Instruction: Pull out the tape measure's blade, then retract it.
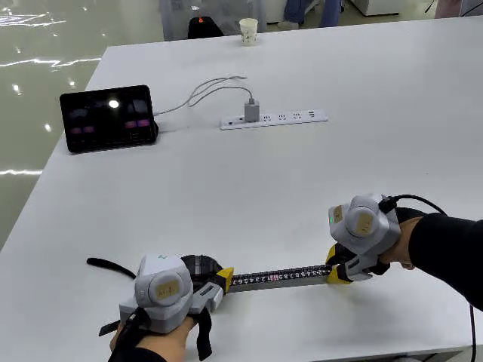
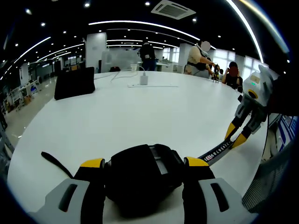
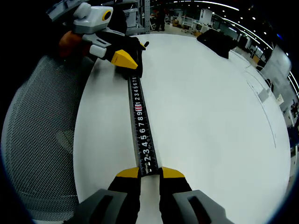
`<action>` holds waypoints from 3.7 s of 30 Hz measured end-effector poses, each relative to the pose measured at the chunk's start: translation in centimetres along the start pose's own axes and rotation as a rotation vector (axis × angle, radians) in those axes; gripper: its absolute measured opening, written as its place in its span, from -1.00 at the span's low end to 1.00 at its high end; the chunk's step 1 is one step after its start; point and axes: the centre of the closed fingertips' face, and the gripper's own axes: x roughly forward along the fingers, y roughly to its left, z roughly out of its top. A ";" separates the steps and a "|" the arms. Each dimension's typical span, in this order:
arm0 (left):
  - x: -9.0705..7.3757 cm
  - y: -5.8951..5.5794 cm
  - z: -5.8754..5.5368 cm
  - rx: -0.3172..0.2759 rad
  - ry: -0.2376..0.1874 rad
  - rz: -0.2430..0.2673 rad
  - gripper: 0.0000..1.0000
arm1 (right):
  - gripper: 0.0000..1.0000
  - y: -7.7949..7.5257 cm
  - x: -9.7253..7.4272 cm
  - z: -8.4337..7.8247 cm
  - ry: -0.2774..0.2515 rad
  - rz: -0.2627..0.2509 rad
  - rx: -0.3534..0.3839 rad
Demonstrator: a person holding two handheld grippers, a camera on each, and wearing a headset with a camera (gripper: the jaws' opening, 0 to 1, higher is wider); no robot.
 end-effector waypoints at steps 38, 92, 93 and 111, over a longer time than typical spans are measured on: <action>0.0 -0.1 -0.1 0.017 -0.001 -0.020 0.24 | -0.77 0.5 0.6 1.3 -0.012 0.029 -0.085; -0.1 -0.3 0.0 0.017 0.007 -0.028 0.23 | -0.78 0.7 1.4 3.3 -0.005 0.025 -0.071; -0.1 -0.3 0.0 0.017 0.007 -0.029 0.22 | -0.78 0.7 1.5 3.3 -0.008 0.025 -0.072; -0.1 -0.3 0.0 0.018 0.011 -0.033 0.23 | -0.77 0.9 2.0 4.3 -0.027 0.034 -0.051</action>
